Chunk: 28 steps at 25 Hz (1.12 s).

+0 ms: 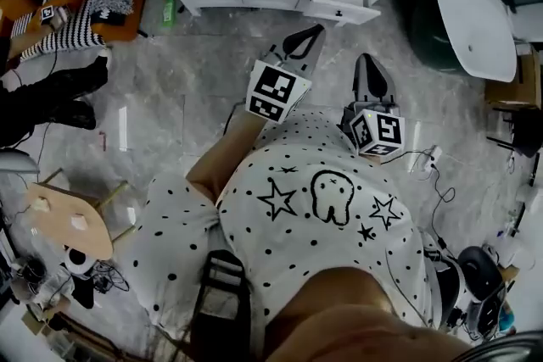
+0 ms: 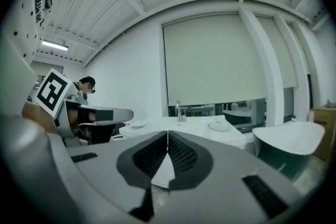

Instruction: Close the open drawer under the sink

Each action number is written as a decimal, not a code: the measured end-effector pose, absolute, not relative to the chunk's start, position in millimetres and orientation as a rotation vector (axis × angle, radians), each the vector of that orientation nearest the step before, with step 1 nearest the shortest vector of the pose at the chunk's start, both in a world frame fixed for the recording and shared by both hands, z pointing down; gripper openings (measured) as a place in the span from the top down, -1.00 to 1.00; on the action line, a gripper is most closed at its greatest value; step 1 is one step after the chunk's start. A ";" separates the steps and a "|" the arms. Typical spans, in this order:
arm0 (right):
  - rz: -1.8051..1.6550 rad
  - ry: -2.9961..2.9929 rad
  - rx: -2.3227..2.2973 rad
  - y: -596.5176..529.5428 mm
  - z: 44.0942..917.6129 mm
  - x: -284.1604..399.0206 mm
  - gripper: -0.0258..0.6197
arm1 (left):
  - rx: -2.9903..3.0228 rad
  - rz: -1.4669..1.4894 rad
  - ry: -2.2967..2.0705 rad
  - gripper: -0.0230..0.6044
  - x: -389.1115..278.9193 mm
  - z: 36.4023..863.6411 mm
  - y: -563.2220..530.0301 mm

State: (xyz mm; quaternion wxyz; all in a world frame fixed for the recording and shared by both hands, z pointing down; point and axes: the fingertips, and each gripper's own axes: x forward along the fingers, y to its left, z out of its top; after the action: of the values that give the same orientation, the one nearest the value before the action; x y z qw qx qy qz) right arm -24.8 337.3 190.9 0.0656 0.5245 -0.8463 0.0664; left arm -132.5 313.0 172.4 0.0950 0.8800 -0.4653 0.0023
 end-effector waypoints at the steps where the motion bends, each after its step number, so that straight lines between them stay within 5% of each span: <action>1: 0.193 -2.552 1.585 335.8 188.8 -27.7 0.87 | 2.619 -0.009 -1.377 0.90 -134.1 168.1 310.0; 28: 0.280 -2.515 1.622 219.6 202.5 55.4 0.87 | 2.449 -0.067 -1.536 0.90 -100.4 175.9 206.0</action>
State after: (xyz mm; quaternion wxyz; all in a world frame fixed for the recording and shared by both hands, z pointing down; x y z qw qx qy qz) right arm 55.4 219.6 202.5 0.0677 0.5384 -0.8348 0.0929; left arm -100.4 206.0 175.9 0.1247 0.8403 -0.5271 -0.0230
